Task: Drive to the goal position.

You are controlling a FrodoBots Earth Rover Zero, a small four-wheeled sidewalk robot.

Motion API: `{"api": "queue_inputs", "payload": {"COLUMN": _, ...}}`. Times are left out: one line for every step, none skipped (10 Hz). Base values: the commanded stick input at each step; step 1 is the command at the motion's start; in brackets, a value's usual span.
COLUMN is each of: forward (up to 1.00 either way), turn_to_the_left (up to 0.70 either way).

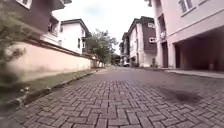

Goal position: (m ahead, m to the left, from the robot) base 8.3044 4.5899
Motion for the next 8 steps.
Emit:
{"api": "queue_inputs", "payload": {"forward": 0.69, "turn_to_the_left": 0.03}}
{"api": "queue_inputs", "payload": {"forward": 0.69, "turn_to_the_left": 0.03}}
{"api": "queue_inputs", "payload": {"forward": 0.69, "turn_to_the_left": 0.03}}
{"api": "queue_inputs", "payload": {"forward": 0.69, "turn_to_the_left": 0.03}}
{"api": "queue_inputs", "payload": {"forward": 0.69, "turn_to_the_left": 0.03}}
{"api": "queue_inputs", "payload": {"forward": 0.69, "turn_to_the_left": 0.03}}
{"api": "queue_inputs", "payload": {"forward": 0.69, "turn_to_the_left": 0.03}}
{"api": "queue_inputs", "payload": {"forward": 0.69, "turn_to_the_left": 0.03}}
